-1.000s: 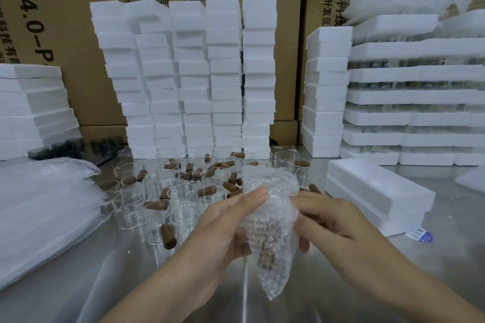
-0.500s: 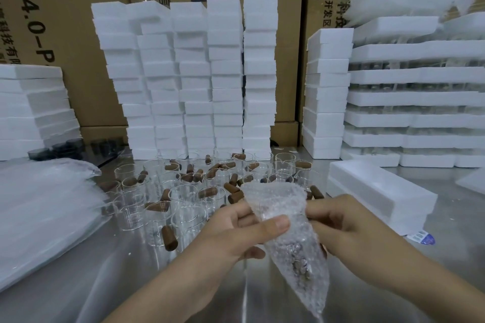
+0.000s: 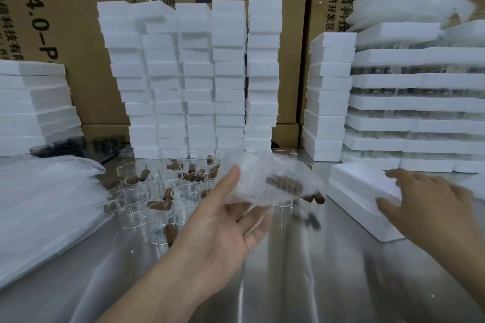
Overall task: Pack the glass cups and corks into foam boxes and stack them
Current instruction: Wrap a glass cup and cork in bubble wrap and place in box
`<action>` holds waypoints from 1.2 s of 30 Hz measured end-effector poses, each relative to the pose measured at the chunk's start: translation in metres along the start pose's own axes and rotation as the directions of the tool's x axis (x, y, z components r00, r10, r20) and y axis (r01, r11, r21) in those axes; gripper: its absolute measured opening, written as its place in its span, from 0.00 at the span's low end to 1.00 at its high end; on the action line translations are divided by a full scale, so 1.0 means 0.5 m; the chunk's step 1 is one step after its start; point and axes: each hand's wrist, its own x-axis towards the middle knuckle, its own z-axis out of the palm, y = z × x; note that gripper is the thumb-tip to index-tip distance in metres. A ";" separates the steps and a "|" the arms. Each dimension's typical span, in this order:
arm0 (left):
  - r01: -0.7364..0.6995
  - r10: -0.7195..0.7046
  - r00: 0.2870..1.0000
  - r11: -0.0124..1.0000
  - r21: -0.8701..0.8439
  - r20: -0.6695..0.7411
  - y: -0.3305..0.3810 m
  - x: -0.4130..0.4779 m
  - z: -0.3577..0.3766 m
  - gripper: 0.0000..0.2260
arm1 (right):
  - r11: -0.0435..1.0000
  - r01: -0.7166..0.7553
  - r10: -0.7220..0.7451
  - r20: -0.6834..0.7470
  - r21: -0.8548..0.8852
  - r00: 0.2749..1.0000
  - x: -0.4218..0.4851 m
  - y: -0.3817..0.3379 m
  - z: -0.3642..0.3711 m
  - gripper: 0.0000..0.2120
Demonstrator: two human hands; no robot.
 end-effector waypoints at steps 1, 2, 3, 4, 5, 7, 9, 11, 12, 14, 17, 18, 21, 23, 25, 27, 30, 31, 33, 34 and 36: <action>-0.006 0.005 1.000 1.000 -0.018 -0.022 0.005 -0.001 0.002 0.46 | 1.000 0.001 -0.001 0.003 -0.007 1.000 0.003 0.007 0.003 0.22; -0.015 0.014 0.999 0.999 -0.031 -0.042 0.008 -0.001 0.003 0.46 | 1.000 0.005 -0.005 -0.012 -0.002 1.000 0.006 0.012 0.003 0.18; -0.030 0.027 0.998 0.998 -0.050 -0.059 0.012 -0.001 0.003 0.46 | 1.000 0.005 -0.004 -0.043 0.023 0.999 0.008 0.014 0.003 0.15; -0.049 0.043 0.996 0.996 -0.073 -0.073 0.015 0.000 0.004 0.46 | 0.998 0.007 -0.002 -0.075 0.069 0.997 0.009 0.015 0.001 0.13; -0.069 0.062 0.995 0.993 -0.092 -0.082 0.019 0.000 0.005 0.47 | 0.991 0.016 0.000 -0.118 0.132 0.993 0.010 0.013 -0.005 0.11; -0.110 0.101 0.992 0.988 -0.111 -0.080 0.027 -0.001 0.004 0.48 | 0.958 0.080 -0.017 -0.225 0.274 0.974 0.000 -0.001 -0.025 0.08; -0.131 0.127 0.991 0.987 -0.090 -0.047 0.032 -0.006 0.003 0.41 | 0.877 0.193 -0.073 -0.273 0.441 0.959 -0.021 -0.027 -0.053 0.06; -0.136 0.135 0.991 0.989 -0.064 -0.022 0.037 -0.009 0.001 0.35 | 0.767 0.281 -0.165 -0.246 0.576 0.955 -0.044 -0.054 -0.076 0.08; -0.144 0.144 0.989 0.989 -0.040 -0.017 0.039 -0.012 0.002 0.33 | 0.742 0.336 -0.244 -0.233 0.580 0.941 -0.056 -0.066 -0.084 0.08; -0.187 0.189 0.981 0.980 0.070 -0.031 0.042 -0.014 0.003 0.25 | 0.729 0.465 -0.421 -0.206 0.502 0.883 -0.079 -0.086 -0.093 0.07; -0.253 0.293 0.953 0.911 0.326 -0.077 0.044 -0.016 0.004 0.10 | 0.708 0.570 -0.589 -0.098 0.416 0.802 -0.103 -0.103 -0.097 0.07; -0.264 0.318 0.945 0.881 0.392 -0.077 0.045 -0.017 0.005 0.12 | 0.707 0.584 -0.621 -0.046 0.398 0.783 -0.108 -0.107 -0.098 0.07; -0.294 0.346 0.938 0.829 0.475 -0.022 0.047 -0.015 0.007 0.27 | 0.701 0.613 -0.691 0.134 0.364 0.711 -0.117 -0.113 -0.098 0.08; -0.296 0.352 0.936 0.789 0.538 -0.002 0.037 -0.006 -0.001 0.31 | 0.691 0.632 -0.713 0.186 0.351 0.676 -0.121 -0.116 -0.097 0.09; -0.277 0.369 0.929 0.717 0.640 -0.012 0.025 0.001 -0.011 0.33 | 0.681 0.640 -0.726 0.216 0.355 0.653 -0.127 -0.121 -0.091 0.10; -0.255 0.376 0.927 0.591 0.765 0.018 0.008 0.007 -0.022 0.33 | 0.668 0.655 -0.741 0.238 0.352 0.628 -0.135 -0.129 -0.079 0.12; -0.281 0.404 0.905 0.330 0.901 0.134 -0.027 0.009 -0.036 0.34 | 0.633 0.700 -0.773 0.224 0.331 0.593 -0.151 -0.143 -0.067 0.10; -0.291 0.412 0.896 0.258 0.921 0.168 -0.037 0.010 -0.040 0.34 | 0.629 0.700 -0.776 0.217 0.338 0.592 -0.154 -0.147 -0.068 0.10; -0.273 0.407 0.893 0.152 0.950 0.192 -0.051 0.010 -0.046 0.35 | 0.630 0.698 -0.775 0.217 0.342 0.593 -0.159 -0.150 -0.073 0.10; -0.259 0.400 0.895 0.108 0.960 0.196 -0.055 0.009 -0.048 0.35 | 0.630 0.698 -0.775 0.222 0.339 0.591 -0.159 -0.150 -0.076 0.10; -0.248 0.386 0.898 0.050 0.967 0.210 -0.058 0.010 -0.053 0.33 | 0.633 0.695 -0.773 0.233 0.341 0.590 -0.159 -0.150 -0.080 0.09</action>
